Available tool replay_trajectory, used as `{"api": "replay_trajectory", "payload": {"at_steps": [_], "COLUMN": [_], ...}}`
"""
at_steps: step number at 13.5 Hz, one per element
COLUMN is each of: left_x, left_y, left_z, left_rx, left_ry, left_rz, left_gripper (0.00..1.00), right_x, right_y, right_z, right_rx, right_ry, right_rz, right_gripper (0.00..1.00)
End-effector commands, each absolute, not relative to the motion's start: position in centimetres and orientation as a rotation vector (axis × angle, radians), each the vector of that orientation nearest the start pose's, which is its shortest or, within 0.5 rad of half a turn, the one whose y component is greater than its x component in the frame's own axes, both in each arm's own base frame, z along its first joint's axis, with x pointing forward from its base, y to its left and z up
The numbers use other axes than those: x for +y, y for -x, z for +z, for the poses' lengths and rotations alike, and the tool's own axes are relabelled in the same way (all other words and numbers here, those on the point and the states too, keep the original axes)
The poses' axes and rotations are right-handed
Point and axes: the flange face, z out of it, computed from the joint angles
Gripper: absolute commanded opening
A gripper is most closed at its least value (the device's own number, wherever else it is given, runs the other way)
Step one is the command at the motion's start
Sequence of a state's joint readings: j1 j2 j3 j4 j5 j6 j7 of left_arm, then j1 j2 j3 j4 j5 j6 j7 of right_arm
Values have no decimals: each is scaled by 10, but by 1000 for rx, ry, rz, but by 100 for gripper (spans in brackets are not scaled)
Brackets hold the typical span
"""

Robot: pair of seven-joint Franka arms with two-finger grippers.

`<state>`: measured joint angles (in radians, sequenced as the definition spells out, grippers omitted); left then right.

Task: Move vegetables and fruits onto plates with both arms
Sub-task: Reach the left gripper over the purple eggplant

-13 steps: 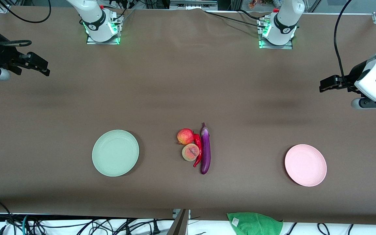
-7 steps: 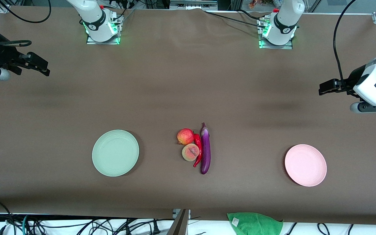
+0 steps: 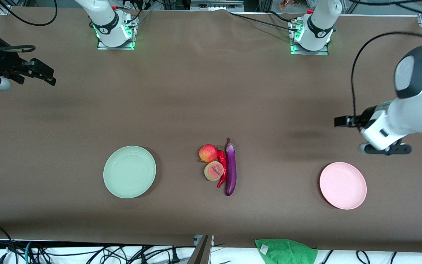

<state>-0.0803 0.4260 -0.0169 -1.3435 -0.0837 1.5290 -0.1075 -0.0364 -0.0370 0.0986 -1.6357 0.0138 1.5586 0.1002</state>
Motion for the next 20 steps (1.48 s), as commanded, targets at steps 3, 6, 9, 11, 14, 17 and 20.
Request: {"api": "replay_trajectory", "payload": {"at_steps": [3, 6, 9, 11, 14, 17, 20], "left_x": [-135, -192, -247, -280, -311, -337, -368], "left_y": [-697, -705, -700, -695, -690, -684, -680], "left_z": [384, 332, 299, 282, 261, 243, 229], "left_rx": [-83, -130, -173, -232, -234, -291, -217], "left_ry": [3271, 3277, 3275, 3279, 3294, 3305, 3310], "left_rz": [303, 198, 125, 59, -17, -86, -153], "left_gripper": [100, 100, 100, 100, 100, 100, 100], "right_x": [34, 34, 35, 35, 35, 35, 35], "right_y": [-540, -540, -541, -541, -541, -541, -543], "right_z": [619, 619, 619, 620, 618, 619, 619], "right_rx": [79, 79, 77, 77, 77, 75, 79], "right_ry": [3136, 3136, 3134, 3134, 3134, 3134, 3132], "right_rz": [66, 66, 59, 57, 66, 64, 45], "right_gripper": [100, 100, 100, 100, 100, 100, 100]}}
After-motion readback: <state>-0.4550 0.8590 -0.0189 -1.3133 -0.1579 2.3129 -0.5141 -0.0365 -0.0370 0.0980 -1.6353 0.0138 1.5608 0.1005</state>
